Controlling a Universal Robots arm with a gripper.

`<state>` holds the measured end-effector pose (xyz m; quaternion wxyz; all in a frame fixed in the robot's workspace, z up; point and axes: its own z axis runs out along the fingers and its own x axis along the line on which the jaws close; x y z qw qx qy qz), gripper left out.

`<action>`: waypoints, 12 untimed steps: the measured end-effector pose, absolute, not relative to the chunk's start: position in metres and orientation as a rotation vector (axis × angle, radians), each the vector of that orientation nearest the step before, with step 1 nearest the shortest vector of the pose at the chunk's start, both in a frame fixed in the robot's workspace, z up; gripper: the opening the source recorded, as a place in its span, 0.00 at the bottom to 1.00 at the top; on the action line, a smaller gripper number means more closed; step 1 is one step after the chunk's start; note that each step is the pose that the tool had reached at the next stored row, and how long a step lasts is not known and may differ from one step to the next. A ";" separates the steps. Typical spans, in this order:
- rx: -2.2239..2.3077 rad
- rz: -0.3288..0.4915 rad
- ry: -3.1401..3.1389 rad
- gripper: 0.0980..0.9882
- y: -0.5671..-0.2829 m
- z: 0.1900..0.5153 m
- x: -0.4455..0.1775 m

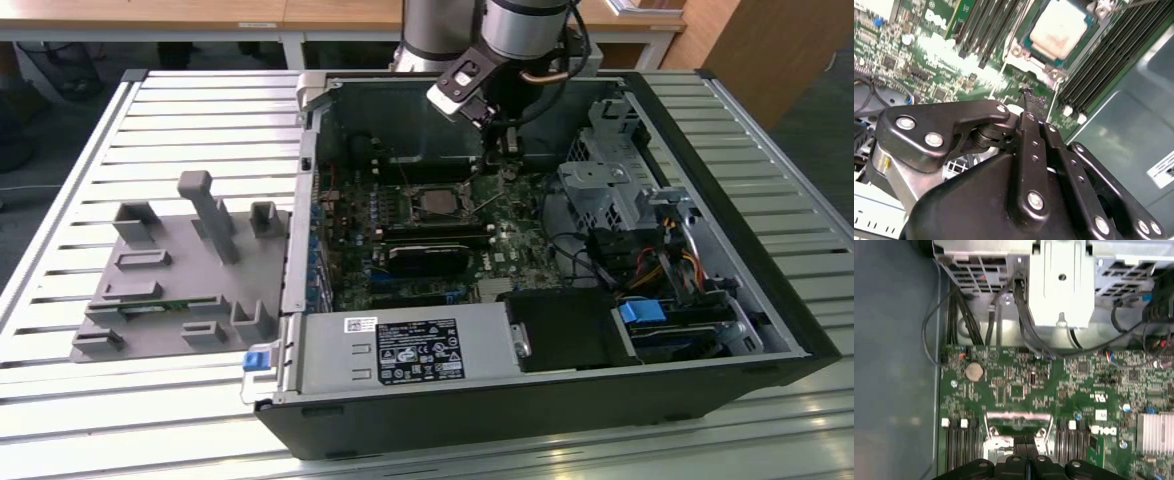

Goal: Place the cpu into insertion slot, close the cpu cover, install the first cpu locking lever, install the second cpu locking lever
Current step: 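Close the cpu cover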

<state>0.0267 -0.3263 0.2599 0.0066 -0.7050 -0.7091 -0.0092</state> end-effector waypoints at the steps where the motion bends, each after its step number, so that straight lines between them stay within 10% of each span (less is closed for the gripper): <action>1: -2.206 -0.029 -2.218 0.01 -0.326 0.260 0.029; 12: -2.206 -0.029 -2.218 0.01 -0.322 0.258 0.048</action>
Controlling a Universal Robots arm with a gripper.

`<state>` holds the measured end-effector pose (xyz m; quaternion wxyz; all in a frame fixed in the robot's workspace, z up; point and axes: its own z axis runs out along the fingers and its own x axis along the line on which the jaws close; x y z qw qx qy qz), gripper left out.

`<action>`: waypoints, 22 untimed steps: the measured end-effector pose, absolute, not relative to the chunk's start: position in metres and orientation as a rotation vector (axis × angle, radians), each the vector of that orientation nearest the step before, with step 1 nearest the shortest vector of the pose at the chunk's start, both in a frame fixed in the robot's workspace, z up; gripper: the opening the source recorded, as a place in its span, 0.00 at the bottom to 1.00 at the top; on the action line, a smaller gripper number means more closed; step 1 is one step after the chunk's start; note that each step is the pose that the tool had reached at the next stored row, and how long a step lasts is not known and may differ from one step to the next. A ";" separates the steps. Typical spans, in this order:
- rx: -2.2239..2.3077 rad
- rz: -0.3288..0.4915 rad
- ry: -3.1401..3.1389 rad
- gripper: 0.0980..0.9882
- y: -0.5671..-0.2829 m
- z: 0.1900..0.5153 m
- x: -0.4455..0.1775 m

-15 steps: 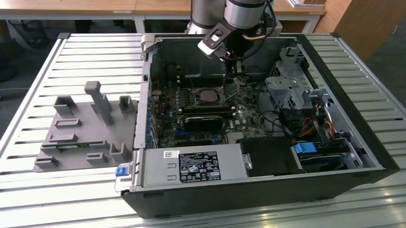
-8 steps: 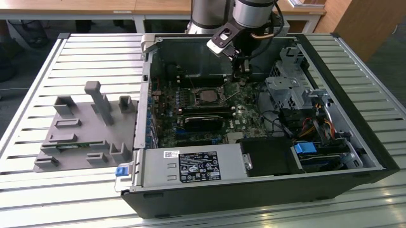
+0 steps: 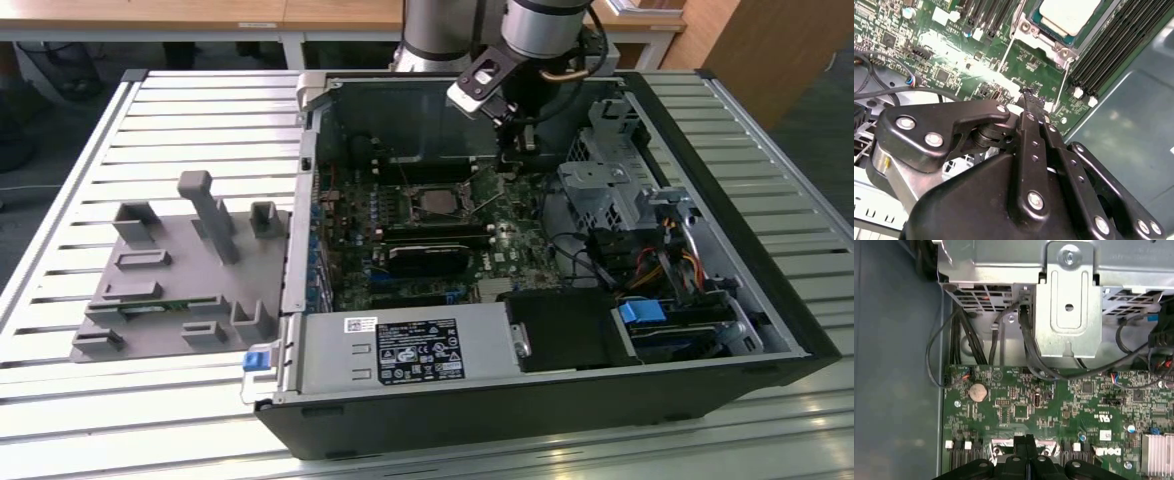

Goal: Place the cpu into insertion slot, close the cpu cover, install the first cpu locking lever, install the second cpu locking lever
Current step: 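Close the cpu cover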

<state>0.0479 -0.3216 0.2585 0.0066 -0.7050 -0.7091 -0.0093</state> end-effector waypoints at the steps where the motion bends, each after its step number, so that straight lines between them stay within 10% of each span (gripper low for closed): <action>1: -2.206 -0.029 -2.218 0.01 -0.321 0.258 0.049; 22: -2.190 -0.023 -2.230 0.01 -0.317 0.249 0.071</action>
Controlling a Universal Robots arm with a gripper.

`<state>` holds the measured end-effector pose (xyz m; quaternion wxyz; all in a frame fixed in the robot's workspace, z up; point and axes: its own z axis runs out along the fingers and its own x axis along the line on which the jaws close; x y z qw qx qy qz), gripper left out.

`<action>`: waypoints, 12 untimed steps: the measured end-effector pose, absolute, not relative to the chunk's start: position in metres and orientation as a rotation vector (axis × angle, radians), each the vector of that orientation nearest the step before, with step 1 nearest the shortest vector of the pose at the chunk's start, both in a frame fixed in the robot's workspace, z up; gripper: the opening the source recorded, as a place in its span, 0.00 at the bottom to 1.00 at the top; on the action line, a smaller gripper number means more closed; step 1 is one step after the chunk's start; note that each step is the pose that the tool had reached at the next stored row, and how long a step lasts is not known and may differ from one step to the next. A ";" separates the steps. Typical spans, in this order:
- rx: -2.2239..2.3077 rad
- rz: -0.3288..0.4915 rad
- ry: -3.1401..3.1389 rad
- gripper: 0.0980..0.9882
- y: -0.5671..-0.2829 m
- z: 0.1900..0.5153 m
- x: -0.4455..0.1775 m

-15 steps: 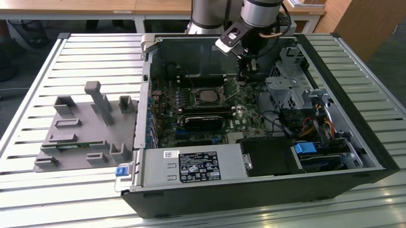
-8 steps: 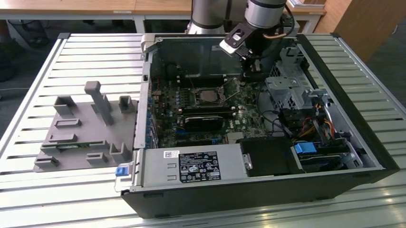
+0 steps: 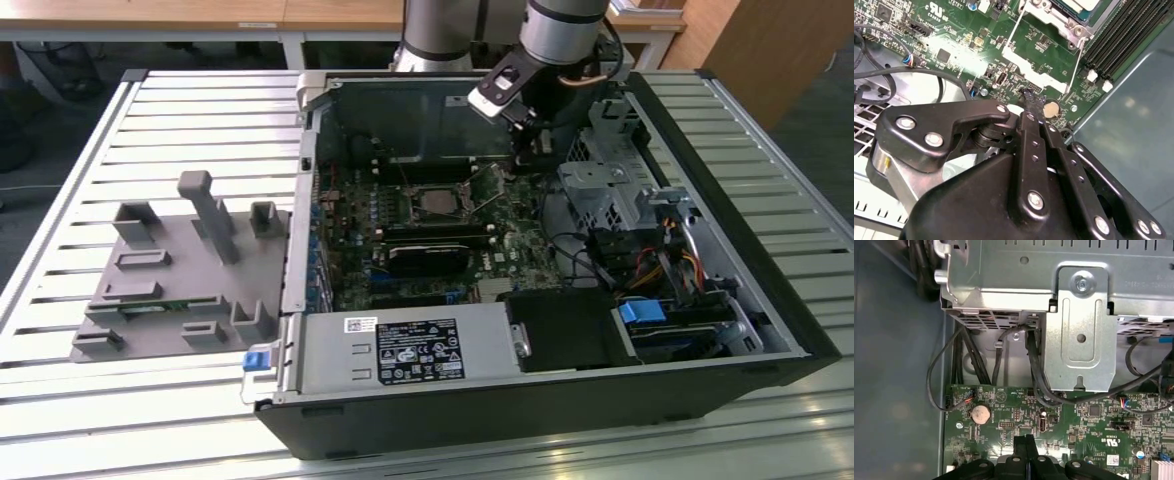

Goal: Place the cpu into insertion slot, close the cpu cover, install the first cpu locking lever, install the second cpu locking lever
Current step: 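Close the cpu cover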

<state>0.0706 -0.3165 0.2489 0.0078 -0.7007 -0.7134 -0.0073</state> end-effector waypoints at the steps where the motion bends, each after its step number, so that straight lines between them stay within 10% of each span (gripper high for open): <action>1: -2.191 -0.022 -2.230 0.01 -0.316 0.248 0.071; 12: -2.191 -0.018 -2.231 0.01 -0.316 0.244 0.068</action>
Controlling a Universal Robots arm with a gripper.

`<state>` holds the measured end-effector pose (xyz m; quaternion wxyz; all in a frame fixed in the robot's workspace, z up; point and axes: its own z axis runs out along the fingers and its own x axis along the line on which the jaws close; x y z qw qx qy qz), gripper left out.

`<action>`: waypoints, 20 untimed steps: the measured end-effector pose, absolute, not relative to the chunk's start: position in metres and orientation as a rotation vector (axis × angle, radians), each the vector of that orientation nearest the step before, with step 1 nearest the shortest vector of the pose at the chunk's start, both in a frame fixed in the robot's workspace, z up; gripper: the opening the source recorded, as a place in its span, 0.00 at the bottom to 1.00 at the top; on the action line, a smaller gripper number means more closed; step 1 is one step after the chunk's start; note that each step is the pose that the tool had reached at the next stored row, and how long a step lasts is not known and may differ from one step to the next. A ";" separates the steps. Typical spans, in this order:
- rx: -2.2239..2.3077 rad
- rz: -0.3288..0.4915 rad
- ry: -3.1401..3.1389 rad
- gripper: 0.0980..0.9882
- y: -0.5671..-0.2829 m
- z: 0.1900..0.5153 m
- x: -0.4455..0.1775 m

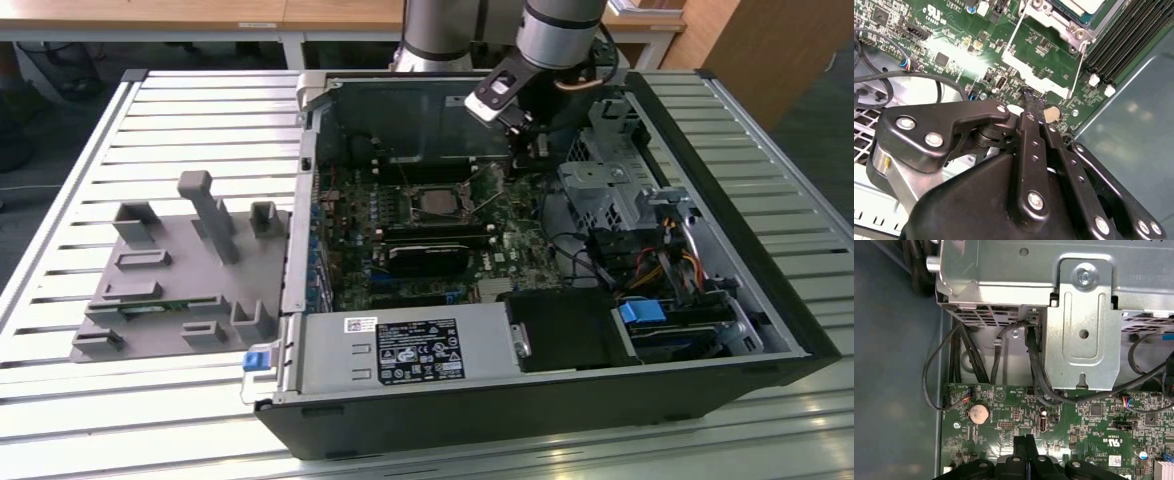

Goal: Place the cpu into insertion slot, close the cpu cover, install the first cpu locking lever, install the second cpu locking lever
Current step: 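Close the cpu cover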

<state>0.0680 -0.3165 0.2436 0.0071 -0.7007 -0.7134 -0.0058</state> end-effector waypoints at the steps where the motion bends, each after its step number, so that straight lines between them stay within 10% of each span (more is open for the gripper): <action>1: -2.191 -0.018 -2.231 0.01 -0.316 0.244 0.067; 20: -2.191 -0.018 -2.231 0.01 -0.316 0.242 0.027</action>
